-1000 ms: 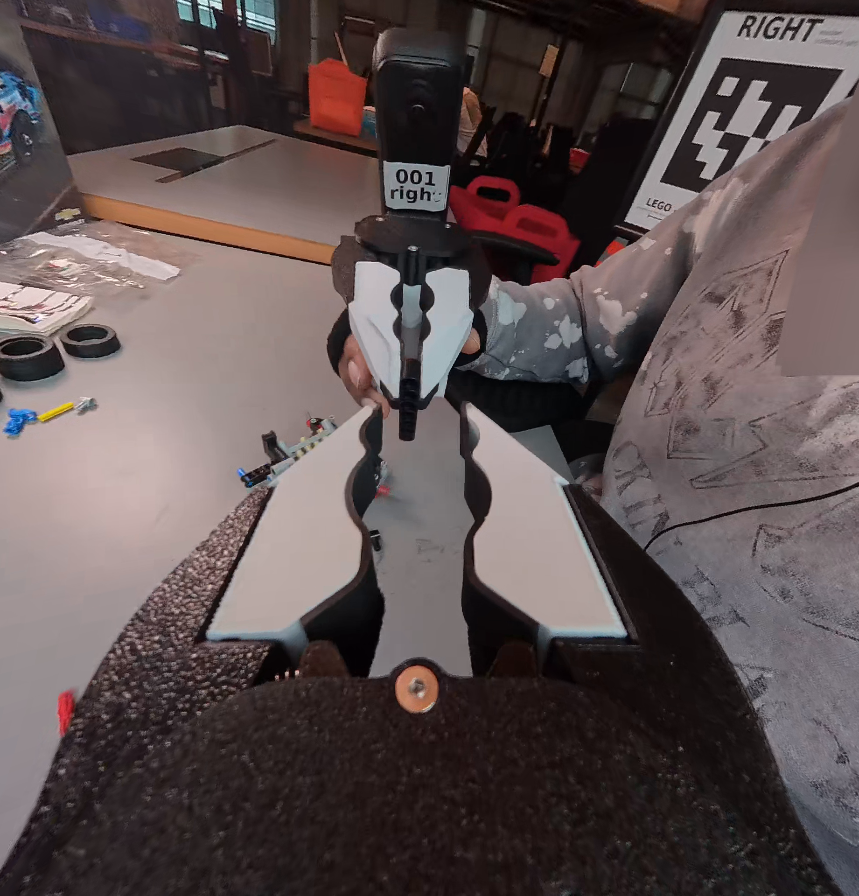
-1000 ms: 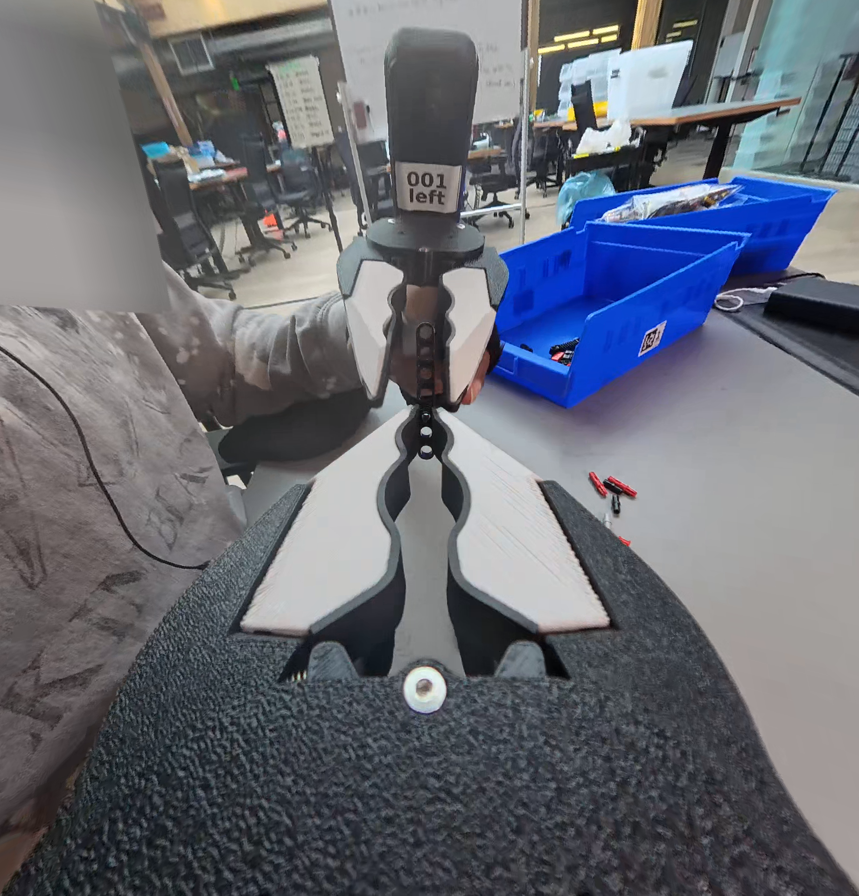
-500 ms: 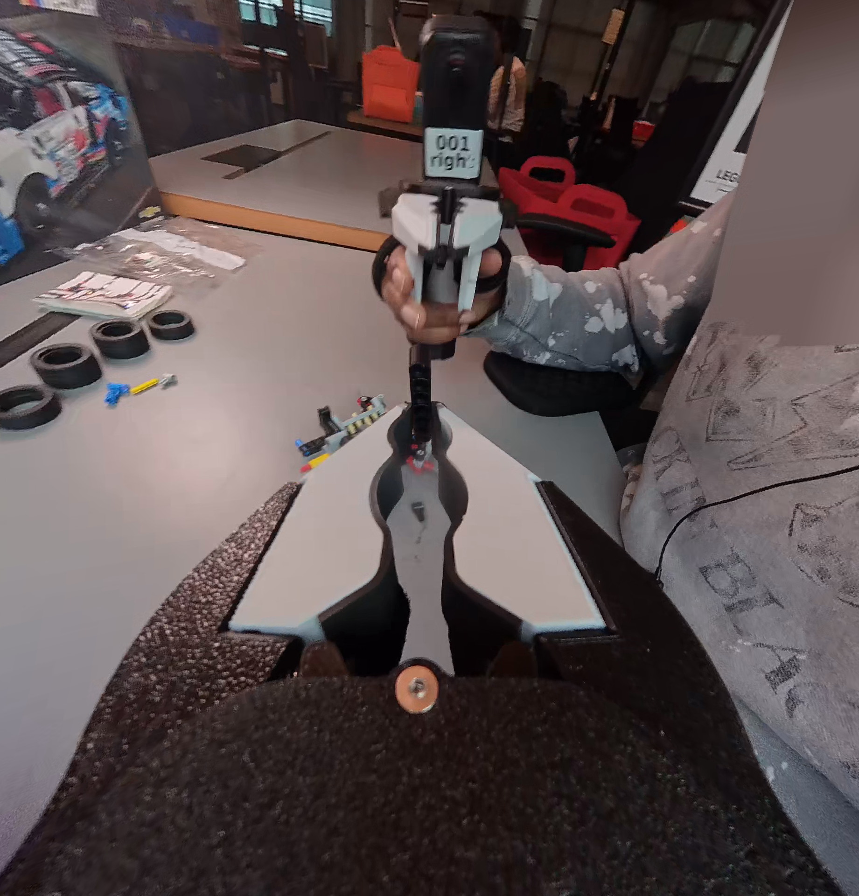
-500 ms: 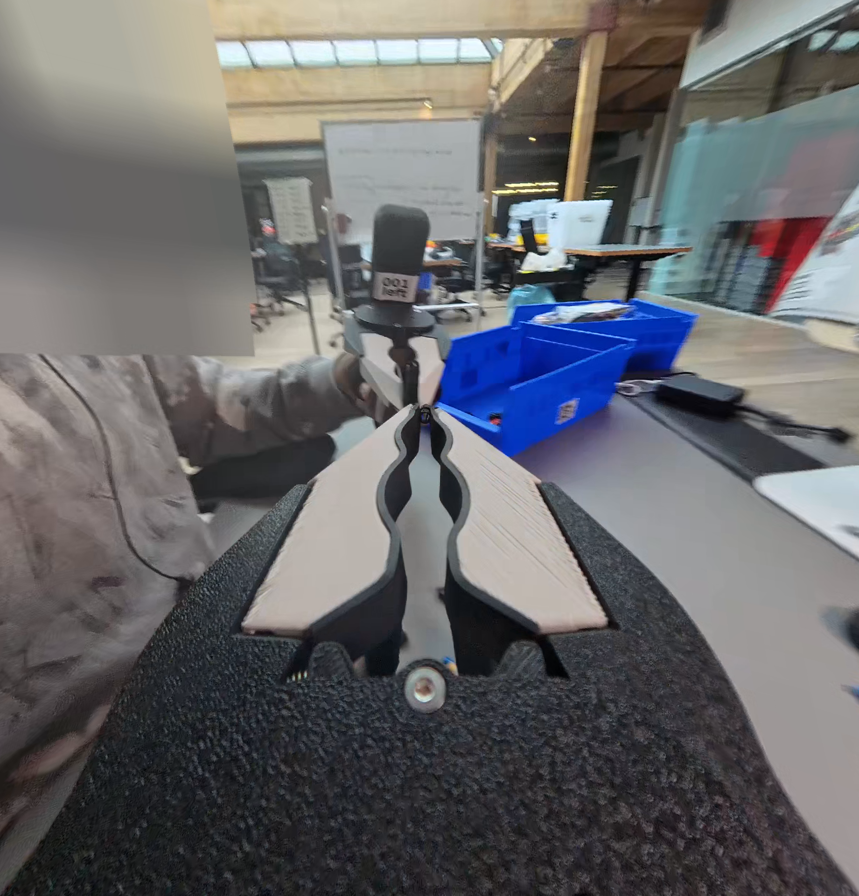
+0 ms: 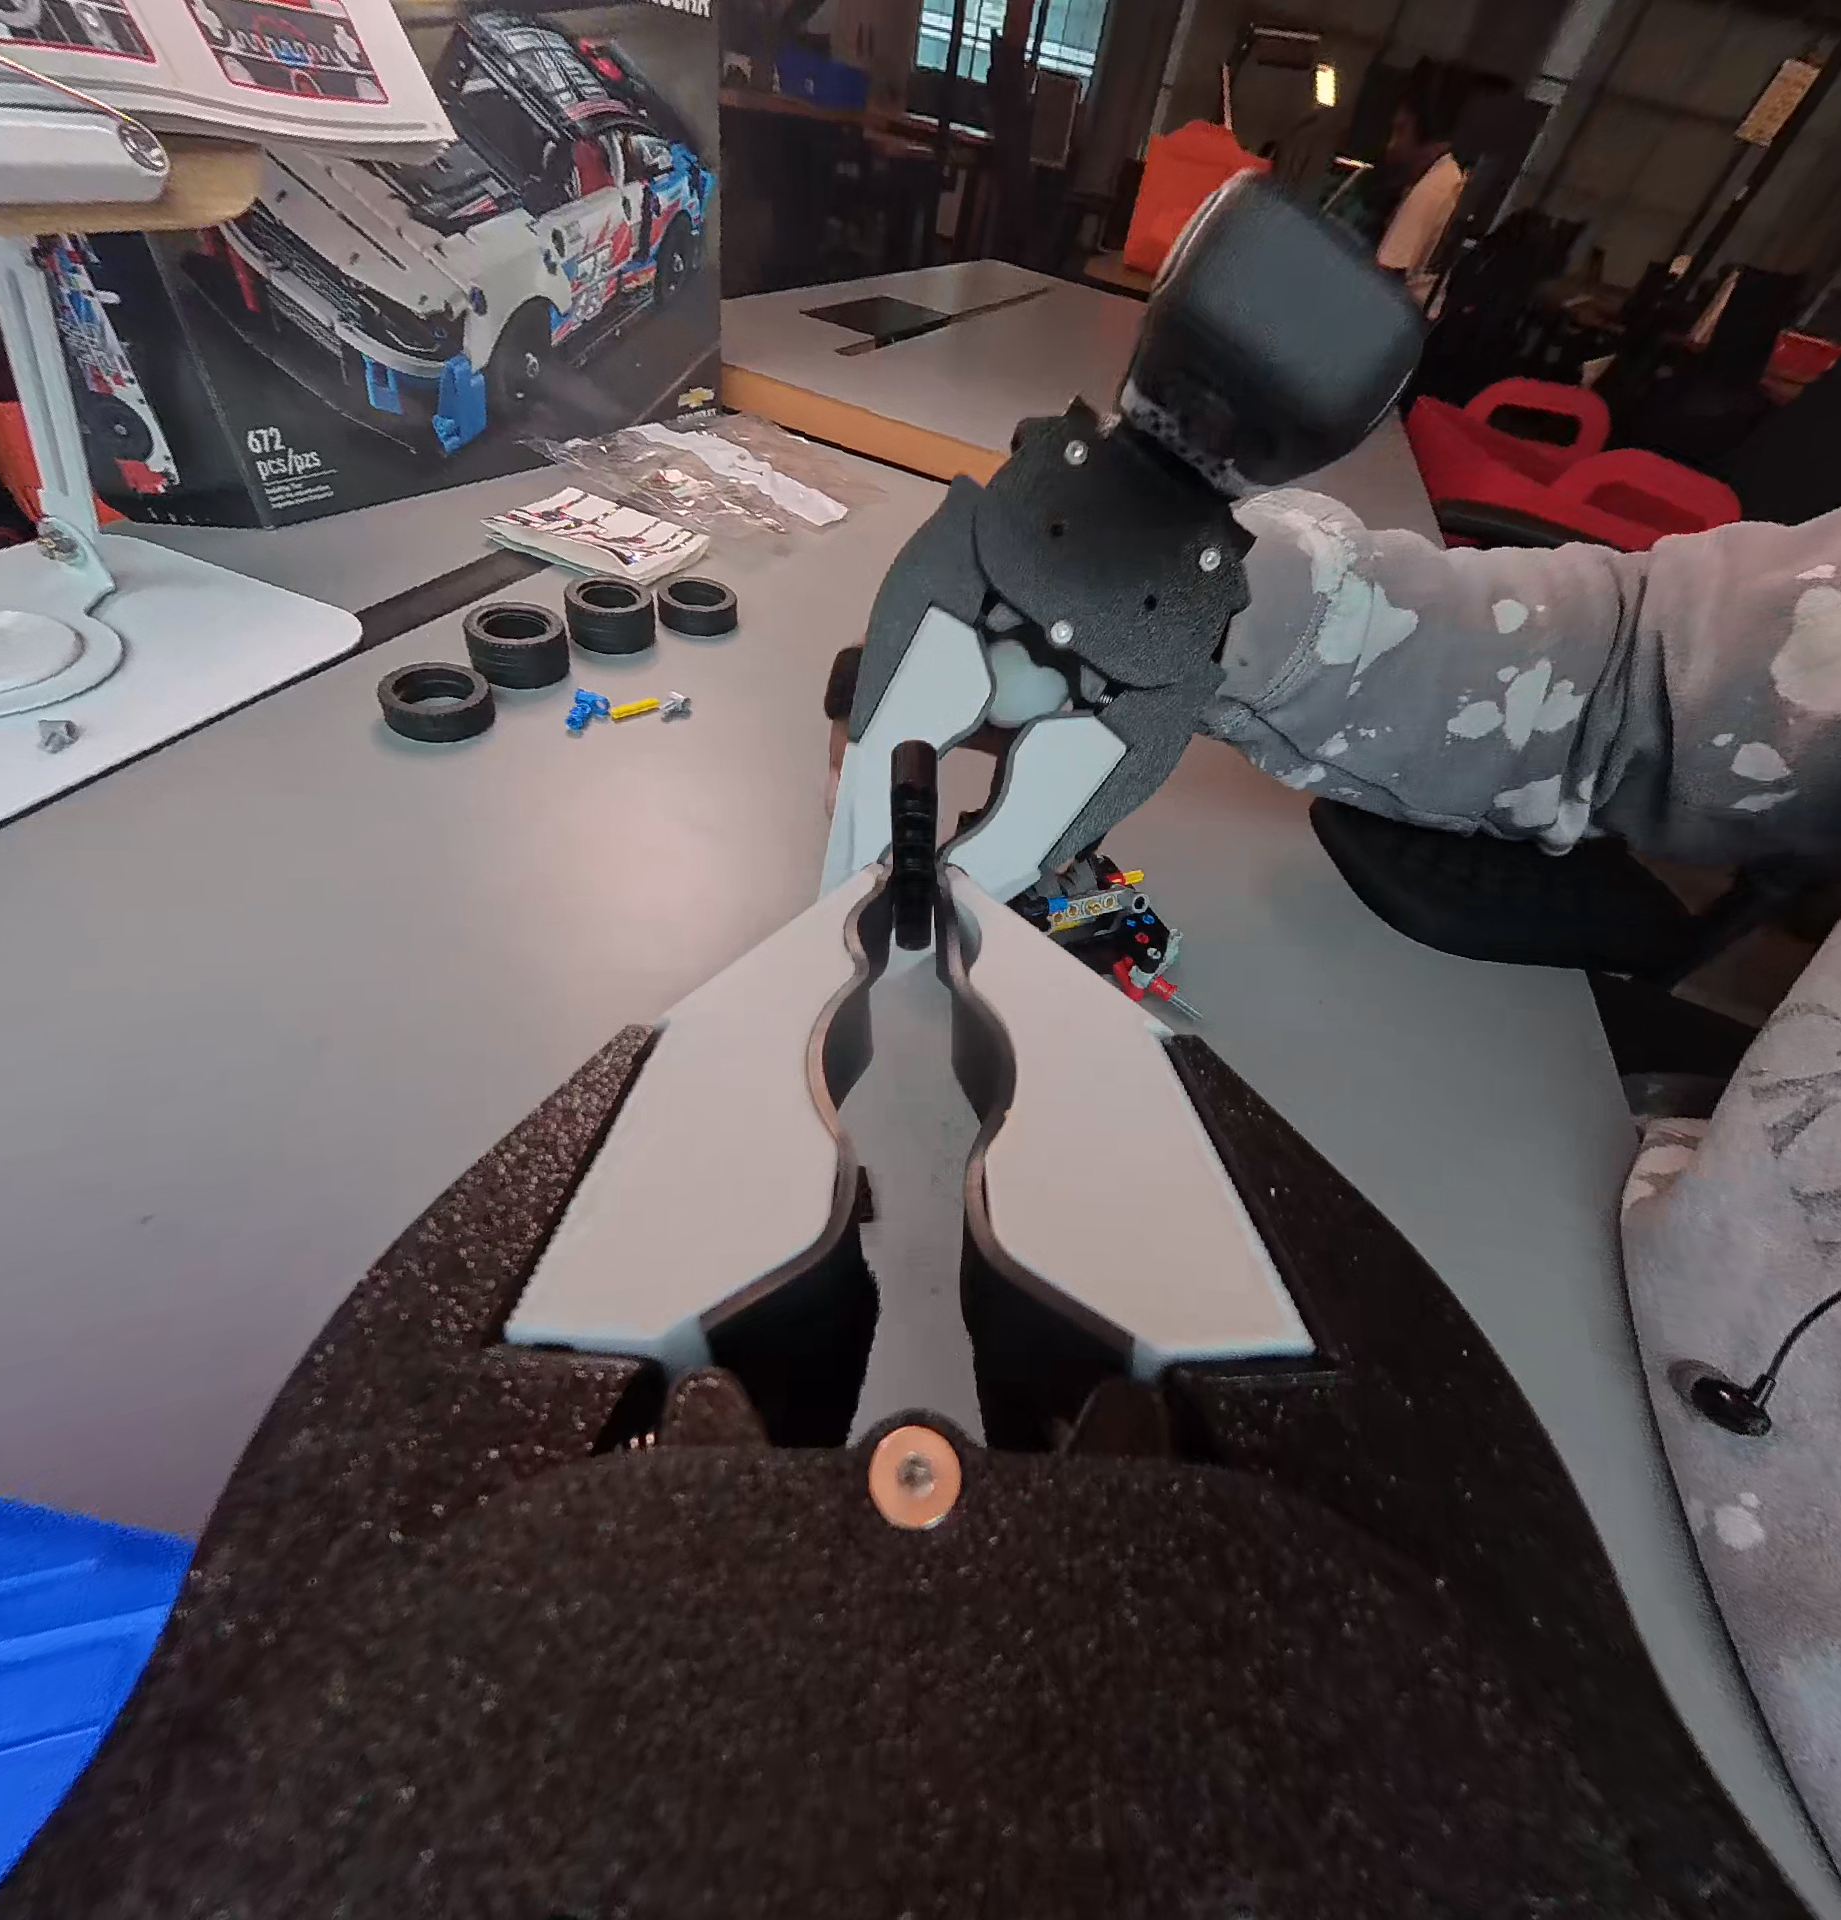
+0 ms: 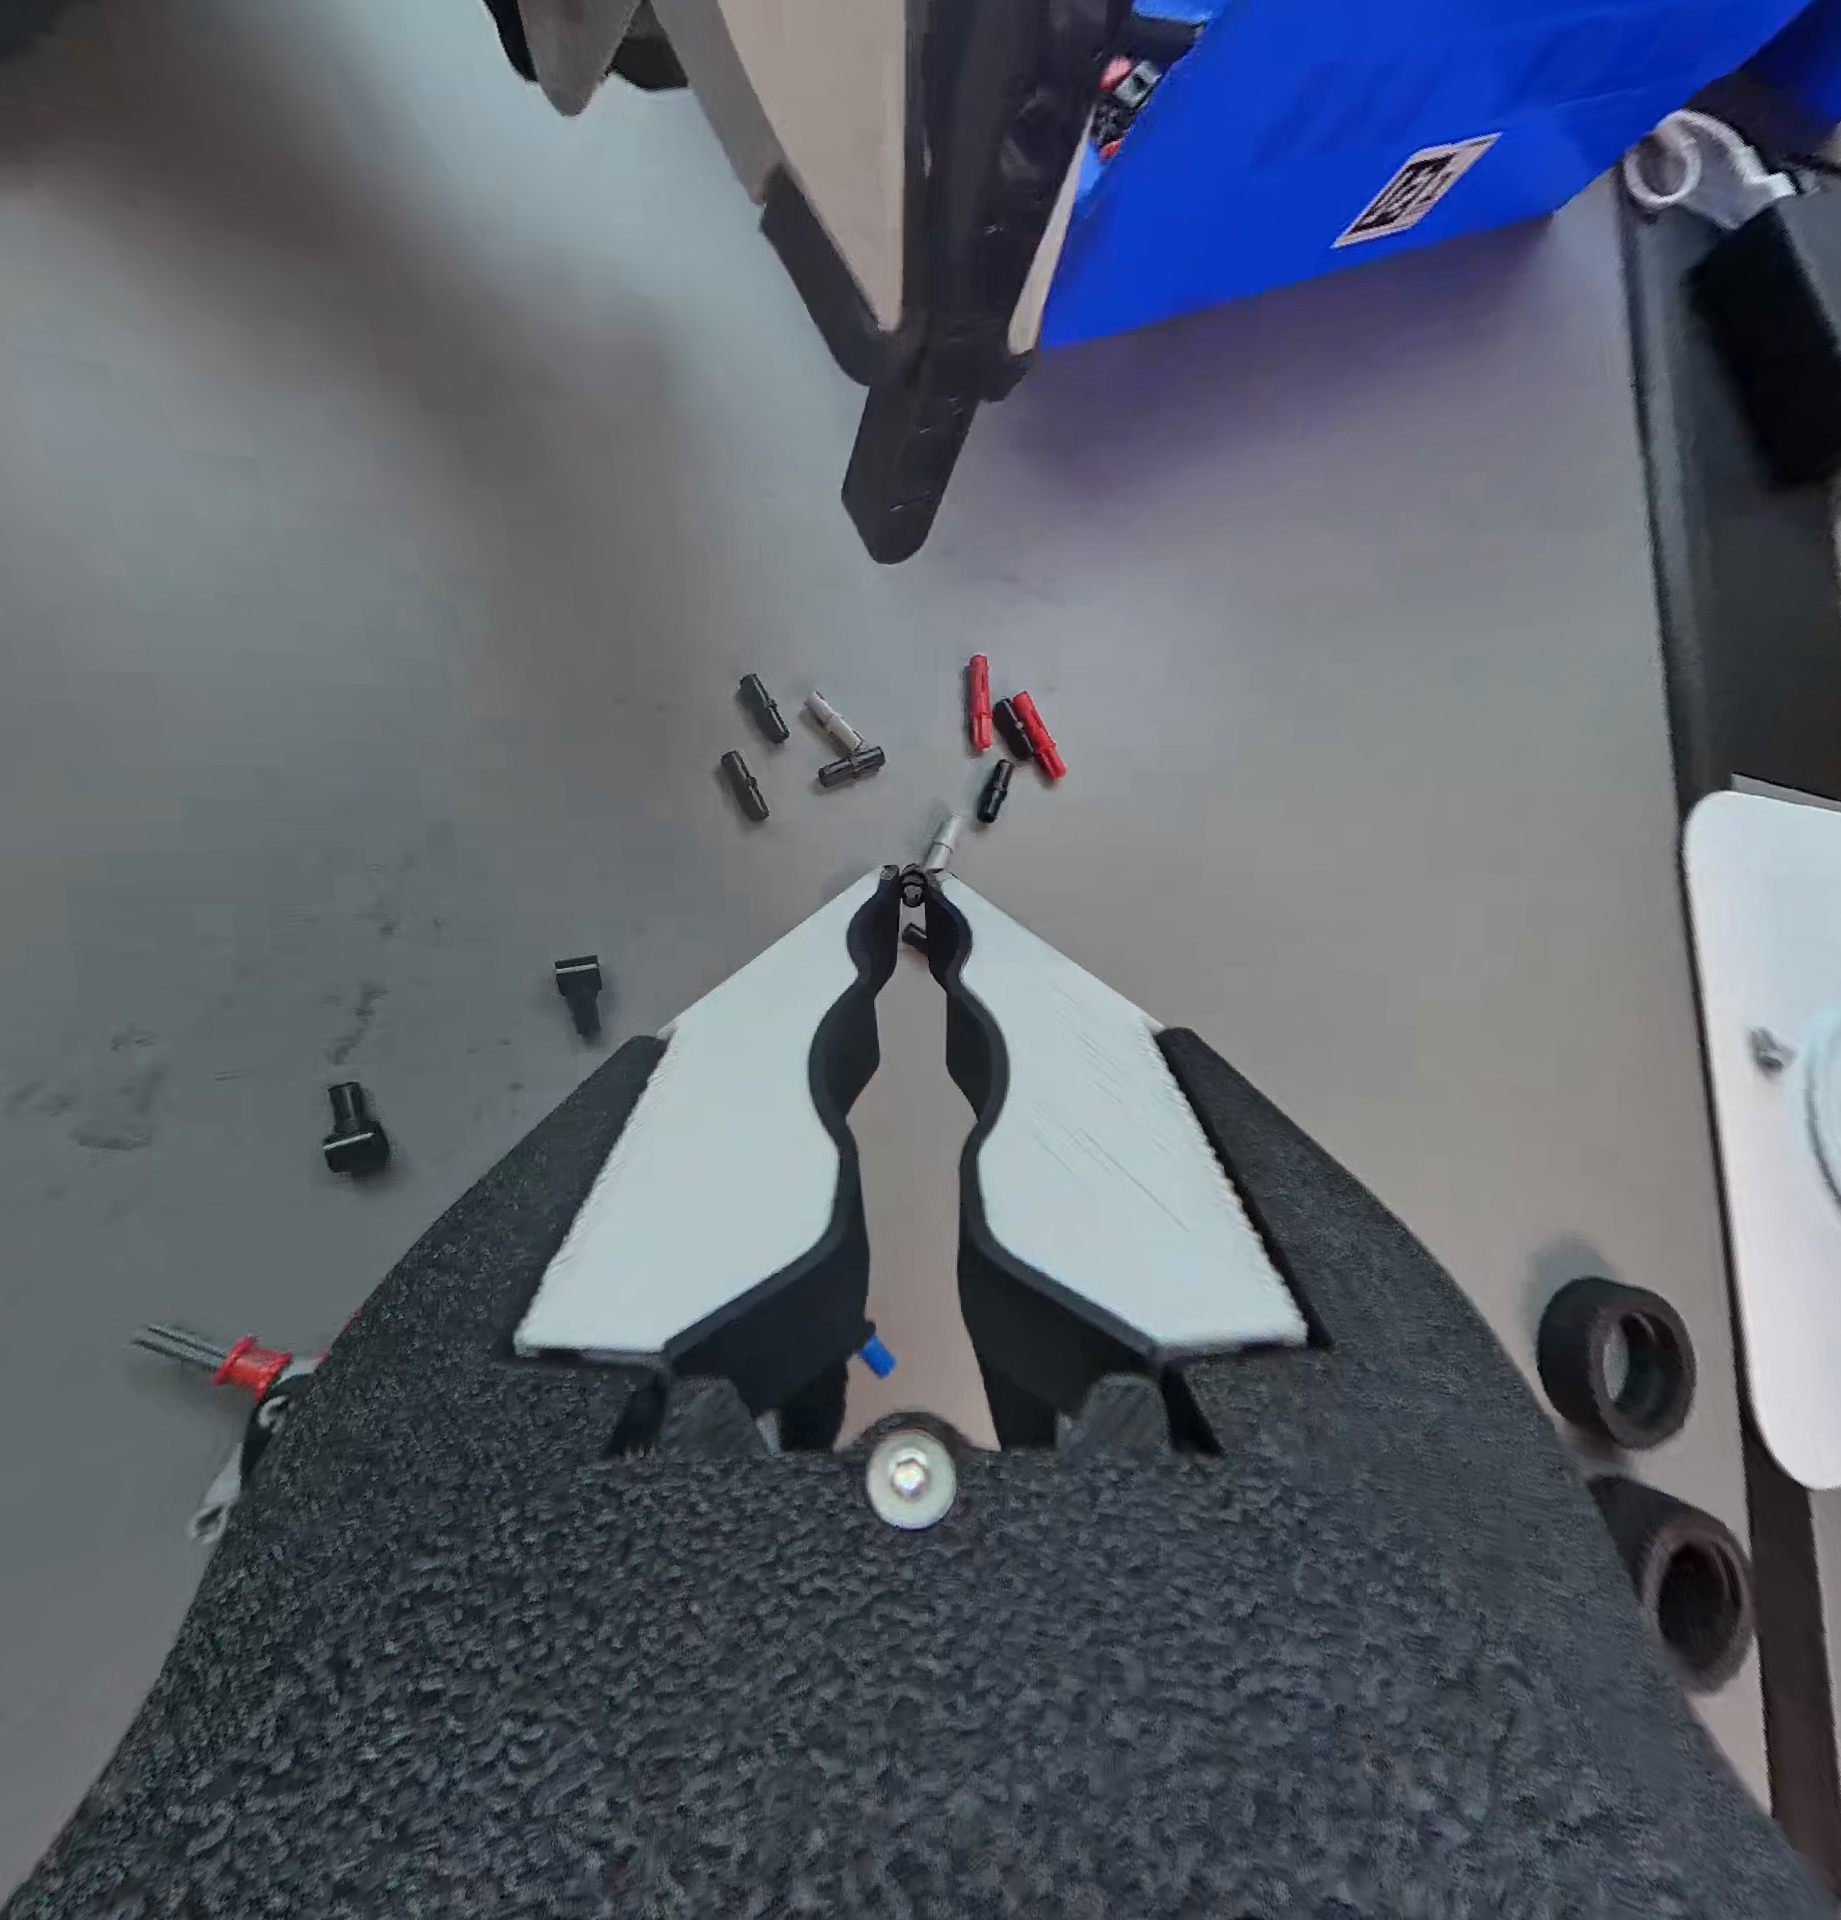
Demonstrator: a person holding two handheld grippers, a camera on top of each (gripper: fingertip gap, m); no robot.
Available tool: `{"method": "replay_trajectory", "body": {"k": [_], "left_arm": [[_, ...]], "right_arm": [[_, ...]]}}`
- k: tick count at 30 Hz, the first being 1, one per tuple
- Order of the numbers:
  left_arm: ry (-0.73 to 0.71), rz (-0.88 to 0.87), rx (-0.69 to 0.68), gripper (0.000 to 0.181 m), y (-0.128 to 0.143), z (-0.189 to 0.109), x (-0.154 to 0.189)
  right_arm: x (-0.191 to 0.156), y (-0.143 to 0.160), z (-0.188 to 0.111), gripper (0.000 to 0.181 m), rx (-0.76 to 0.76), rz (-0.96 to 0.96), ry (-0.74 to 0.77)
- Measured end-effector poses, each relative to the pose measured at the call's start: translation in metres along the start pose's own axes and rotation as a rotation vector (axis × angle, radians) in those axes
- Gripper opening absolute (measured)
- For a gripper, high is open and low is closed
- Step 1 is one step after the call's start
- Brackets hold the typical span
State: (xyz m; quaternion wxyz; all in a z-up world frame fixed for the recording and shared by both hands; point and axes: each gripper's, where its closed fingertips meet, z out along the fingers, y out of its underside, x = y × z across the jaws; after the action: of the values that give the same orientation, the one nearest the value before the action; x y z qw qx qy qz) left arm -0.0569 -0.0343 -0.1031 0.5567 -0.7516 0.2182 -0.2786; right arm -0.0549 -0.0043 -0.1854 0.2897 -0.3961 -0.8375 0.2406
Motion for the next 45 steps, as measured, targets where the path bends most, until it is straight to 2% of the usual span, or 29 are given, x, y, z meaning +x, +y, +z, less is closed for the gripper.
{"method": "replay_trajectory", "body": {"k": [4,7,10,14,17,18,20,24,26,28,31,33,34,35,38,40,41,43,45], "left_arm": [[0.006,-0.020,0.024,0.007,0.000,-0.004,-0.003],[0.030,-0.031,0.036,0.007,0.000,-0.005,-0.001],[0.071,-0.044,0.068,0.007,-0.003,-0.005,0.004],[0.148,-0.073,0.152,0.007,-0.015,-0.006,0.016],[0.207,-0.070,0.214,0.006,-0.025,-0.007,0.028],[0.217,-0.060,0.220,0.006,-0.027,-0.006,0.032],[0.230,-0.036,0.217,0.007,-0.026,-0.004,0.039],[0.247,-0.003,0.213,0.009,-0.026,-0.003,0.047],[0.216,0.030,0.158,0.007,-0.018,0.000,0.044],[0.170,0.086,0.101,0.015,-0.010,0.001,0.040],[0.121,0.201,0.006,0.025,0.002,0.006,0.039],[0.119,0.265,-0.051,0.026,0.011,0.011,0.046],[0.122,0.288,-0.076,0.022,0.015,0.013,0.049],[0.122,0.305,-0.087,0.009,0.016,0.014,0.051],[0.094,0.306,-0.046,0.007,0.001,0.007,0.049],[0.013,0.304,0.021,0.007,-0.020,-0.008,0.037],[-0.084,0.312,0.050,0.007,-0.032,-0.020,0.021],[-0.323,0.312,0.106,0.007,-0.057,-0.057,-0.019],[-0.586,0.277,0.085,0.007,-0.065,-0.102,-0.064]], "right_arm": [[0.001,0.007,0.029,0.006,-0.089,-0.035,-0.105],[0.004,0.002,0.030,0.017,-0.060,-0.005,-0.111],[0.008,-0.018,0.008,0.025,0.092,0.074,-0.097],[-0.001,-0.059,-0.045,0.029,0.393,0.163,-0.116],[-0.015,-0.078,-0.067,0.029,0.510,0.206,-0.145],[-0.019,-0.083,-0.070,0.027,0.536,0.211,-0.152],[-0.023,-0.090,-0.074,0.011,0.575,0.223,-0.155],[-0.026,-0.089,-0.080,0.007,0.568,0.199,-0.126],[-0.026,-0.076,-0.079,0.007,0.481,0.146,-0.065],[-0.029,-0.061,-0.077,0.007,0.370,0.080,-0.011],[-0.036,-0.043,-0.073,0.007,0.225,0.028,0.031],[-0.041,-0.036,-0.067,0.008,0.162,0.015,0.035],[-0.043,-0.035,-0.065,0.008,0.153,0.014,0.029],[-0.046,-0.035,-0.063,0.009,0.153,0.015,0.015],[-0.037,-0.049,-0.074,0.009,0.270,0.077,0.053],[-0.022,-0.051,-0.088,0.012,0.318,0.120,0.116],[-0.019,-0.046,-0.093,0.014,0.302,0.128,0.129],[-0.027,-0.027,-0.095,0.018,0.216,0.138,0.090],[-0.043,0.003,-0.089,0.022,0.061,0.148,0.040]]}}
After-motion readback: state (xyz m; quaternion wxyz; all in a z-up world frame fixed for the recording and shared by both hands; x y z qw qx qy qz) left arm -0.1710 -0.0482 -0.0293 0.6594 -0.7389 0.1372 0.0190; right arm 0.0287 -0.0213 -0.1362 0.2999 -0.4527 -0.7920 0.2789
